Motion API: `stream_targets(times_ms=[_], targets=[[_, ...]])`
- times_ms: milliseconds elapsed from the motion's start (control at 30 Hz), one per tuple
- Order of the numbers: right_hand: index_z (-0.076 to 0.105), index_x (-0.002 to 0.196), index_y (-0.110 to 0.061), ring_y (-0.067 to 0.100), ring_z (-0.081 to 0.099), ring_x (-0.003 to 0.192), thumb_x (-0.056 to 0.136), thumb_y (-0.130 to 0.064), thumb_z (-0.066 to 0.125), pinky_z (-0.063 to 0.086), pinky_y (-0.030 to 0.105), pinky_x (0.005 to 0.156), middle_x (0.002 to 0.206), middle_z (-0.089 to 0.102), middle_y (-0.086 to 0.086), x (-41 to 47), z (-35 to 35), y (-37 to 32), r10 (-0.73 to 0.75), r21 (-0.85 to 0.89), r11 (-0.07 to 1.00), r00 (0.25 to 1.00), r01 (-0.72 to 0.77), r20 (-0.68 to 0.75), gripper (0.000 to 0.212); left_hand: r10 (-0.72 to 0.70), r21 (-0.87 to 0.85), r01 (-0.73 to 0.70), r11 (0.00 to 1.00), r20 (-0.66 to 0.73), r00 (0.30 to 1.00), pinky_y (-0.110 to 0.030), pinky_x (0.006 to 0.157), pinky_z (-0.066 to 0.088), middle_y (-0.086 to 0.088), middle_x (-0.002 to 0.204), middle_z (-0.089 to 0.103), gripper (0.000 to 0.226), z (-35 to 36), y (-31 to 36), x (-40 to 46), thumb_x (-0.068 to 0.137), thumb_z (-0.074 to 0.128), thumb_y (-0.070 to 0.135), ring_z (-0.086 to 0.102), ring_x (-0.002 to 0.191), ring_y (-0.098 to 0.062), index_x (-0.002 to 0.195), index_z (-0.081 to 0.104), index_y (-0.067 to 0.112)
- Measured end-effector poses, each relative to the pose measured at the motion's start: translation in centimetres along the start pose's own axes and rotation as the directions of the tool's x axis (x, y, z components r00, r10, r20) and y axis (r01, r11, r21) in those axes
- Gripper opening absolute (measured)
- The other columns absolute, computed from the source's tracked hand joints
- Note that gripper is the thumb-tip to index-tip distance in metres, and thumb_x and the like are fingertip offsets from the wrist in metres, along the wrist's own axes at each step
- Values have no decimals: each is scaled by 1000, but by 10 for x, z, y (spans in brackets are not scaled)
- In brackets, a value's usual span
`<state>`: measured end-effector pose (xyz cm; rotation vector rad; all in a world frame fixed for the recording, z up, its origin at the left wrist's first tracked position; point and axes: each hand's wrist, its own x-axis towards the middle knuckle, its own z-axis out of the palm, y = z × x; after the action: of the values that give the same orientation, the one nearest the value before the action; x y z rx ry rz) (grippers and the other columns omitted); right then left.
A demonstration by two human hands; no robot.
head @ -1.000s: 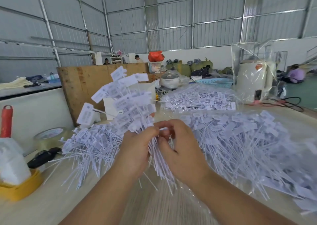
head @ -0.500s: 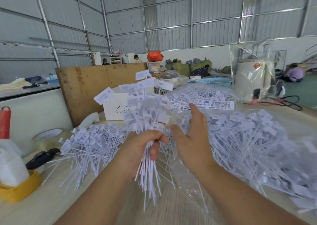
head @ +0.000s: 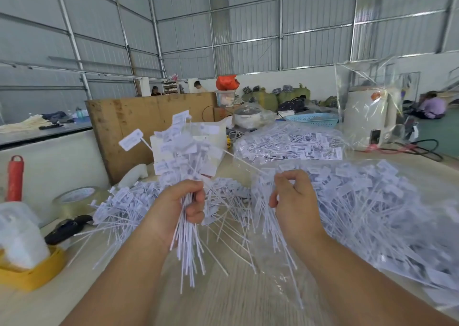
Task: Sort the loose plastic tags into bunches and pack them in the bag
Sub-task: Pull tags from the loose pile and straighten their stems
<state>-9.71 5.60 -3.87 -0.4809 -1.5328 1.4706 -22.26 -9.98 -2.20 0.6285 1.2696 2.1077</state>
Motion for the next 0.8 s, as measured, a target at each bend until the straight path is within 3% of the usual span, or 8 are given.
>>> stream_targets(times_ms=[200,367,467,567,700,800], targets=[[58,71,-19,6,44,38,87,-10,62,33,17,35,48,52,-9,-4,4,-7,-107,-147,983,993,113,50,19,-11,57,14,998,-48,999,-14,34,24,-5,61,55,10,0,-3,1,70,61,11,35,34,-8,61,58,9],[56,71,-25,2,42,37,82,-3,60,32,13,36,51,53,-9,-5,4,-11,-209,-169,965,978,203,-17,25,39,178,-19,984,-110,993,-18,36,29,-5,66,54,19,-3,-7,3,75,68,11,38,38,-11,57,66,14],[56,67,-23,2,42,36,82,0,60,32,15,36,54,54,-9,-10,6,-11,-181,-187,962,976,201,120,28,68,193,-44,980,-117,991,-20,35,31,-8,72,58,11,2,-10,2,64,71,18,42,41,-12,68,67,9],[58,68,-25,7,43,39,83,-1,59,34,18,38,51,53,-9,-17,12,-13,-144,-125,975,951,183,272,28,59,236,-26,971,-138,989,-22,36,33,-12,72,53,37,9,-14,2,59,75,20,46,46,-13,90,62,4],[61,69,-23,10,48,43,79,-13,59,38,22,45,52,58,1,-21,17,-20,-127,29,992,906,126,404,14,-2,335,26,942,-72,997,-27,42,38,-10,61,51,64,13,-19,-1,48,80,29,47,48,-19,100,53,3],[60,68,-14,19,48,43,74,-20,61,41,24,46,57,59,10,-19,20,-23,-105,235,972,872,-12,479,9,-49,378,33,925,32,998,-27,44,38,-14,61,50,61,16,-22,-4,47,77,35,44,50,-22,92,58,0]])
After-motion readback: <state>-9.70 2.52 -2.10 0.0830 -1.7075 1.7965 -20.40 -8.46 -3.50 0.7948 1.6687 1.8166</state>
